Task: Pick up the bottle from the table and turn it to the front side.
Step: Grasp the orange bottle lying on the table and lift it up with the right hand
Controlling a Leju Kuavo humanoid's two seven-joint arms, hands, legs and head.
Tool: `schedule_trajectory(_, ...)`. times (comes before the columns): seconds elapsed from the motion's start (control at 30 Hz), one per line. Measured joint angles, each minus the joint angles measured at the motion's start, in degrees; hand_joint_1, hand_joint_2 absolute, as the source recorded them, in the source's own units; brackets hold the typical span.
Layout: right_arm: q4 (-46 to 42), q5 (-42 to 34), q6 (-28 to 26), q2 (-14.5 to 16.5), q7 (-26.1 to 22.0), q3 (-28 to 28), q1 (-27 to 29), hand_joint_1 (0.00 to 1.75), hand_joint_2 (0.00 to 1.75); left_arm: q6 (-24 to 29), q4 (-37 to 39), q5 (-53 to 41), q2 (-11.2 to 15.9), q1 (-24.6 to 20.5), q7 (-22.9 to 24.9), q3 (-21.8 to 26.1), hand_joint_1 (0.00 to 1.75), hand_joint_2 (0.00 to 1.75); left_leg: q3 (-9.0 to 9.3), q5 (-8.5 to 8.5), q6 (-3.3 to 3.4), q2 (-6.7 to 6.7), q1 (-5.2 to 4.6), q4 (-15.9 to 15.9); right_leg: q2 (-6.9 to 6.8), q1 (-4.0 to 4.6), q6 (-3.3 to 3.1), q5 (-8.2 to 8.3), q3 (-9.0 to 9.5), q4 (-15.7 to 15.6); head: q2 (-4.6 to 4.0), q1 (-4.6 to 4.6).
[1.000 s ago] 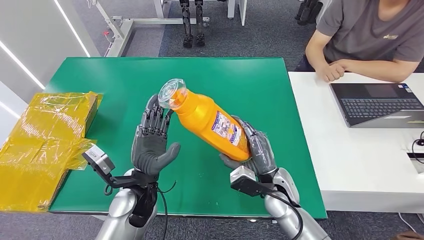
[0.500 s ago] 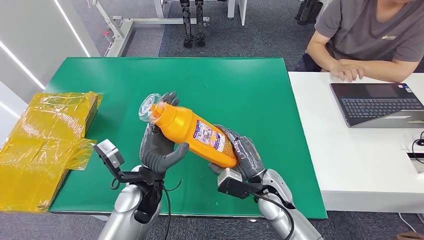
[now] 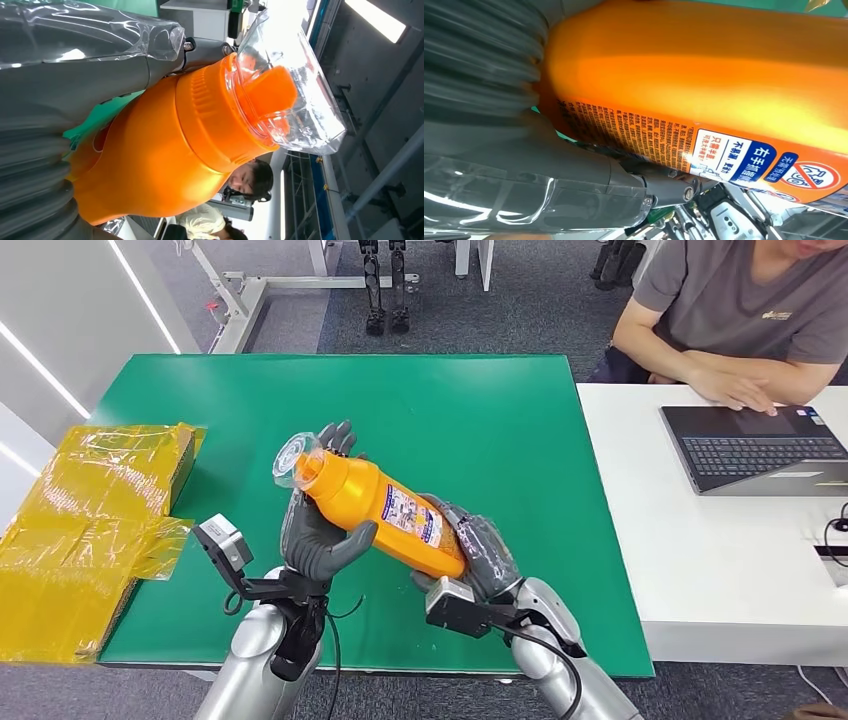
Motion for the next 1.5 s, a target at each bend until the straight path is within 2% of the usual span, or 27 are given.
schedule_trajectory(0.27,1.45,1.47,4.64,0.74,-0.57,0.16,-0.95,1.75,1.75,-0.01,1.23,-1.15,0.00,-0.63,0.02,0.76,0.00,1.75,0.00,0.00,0.00,0.00,0.00,0.00,0.00,0.00,0.00,0.00,0.00,0.00,0.00,0.00)
schedule_trajectory(0.53,3.49,2.37,7.08,0.93,-1.60,0.51,-2.51,1.75,1.75,-0.41,2.02,-2.17,0.02,-0.78,0.17,1.54,0.00,1.75,0.00,0.01,0.00,0.00,0.00,0.00,0.00,0.00,0.00,0.00,0.00,0.01,0.00,0.00)
schedule_trajectory(0.83,4.88,4.49,8.74,0.86,-1.38,0.80,-3.05,1.75,1.75,-1.16,2.41,-3.52,0.03,-0.70,0.44,2.73,0.00,1.75,0.00,0.01,0.00,0.00,0.00,0.00,0.00,0.00,0.00,0.00,-0.01,0.00,0.00,0.00)
schedule_trajectory(1.07,5.88,7.34,9.12,0.52,0.78,1.20,-2.87,1.75,1.75,-1.33,2.66,-3.80,0.03,-0.71,0.46,3.47,0.00,1.75,0.00,0.01,0.00,0.00,0.00,0.00,0.01,0.00,0.00,0.00,-0.02,0.00,0.00,0.00)
schedule_trajectory(1.2,5.99,8.38,9.03,0.32,1.50,1.37,-2.58,1.75,1.75,-1.36,2.66,-4.01,0.03,-0.71,0.53,3.56,1.74,1.75,0.00,0.00,-0.01,0.00,0.00,0.00,0.01,0.00,0.00,0.00,-0.02,0.00,0.00,0.01)
schedule_trajectory(1.5,5.79,9.14,8.54,0.15,2.97,1.41,-2.18,1.75,1.75,-1.55,2.66,-4.38,-0.05,-0.61,0.55,3.56,1.75,1.75,0.00,0.00,-0.01,0.01,0.00,0.01,0.03,0.00,0.00,0.00,-0.03,0.00,0.00,0.00)
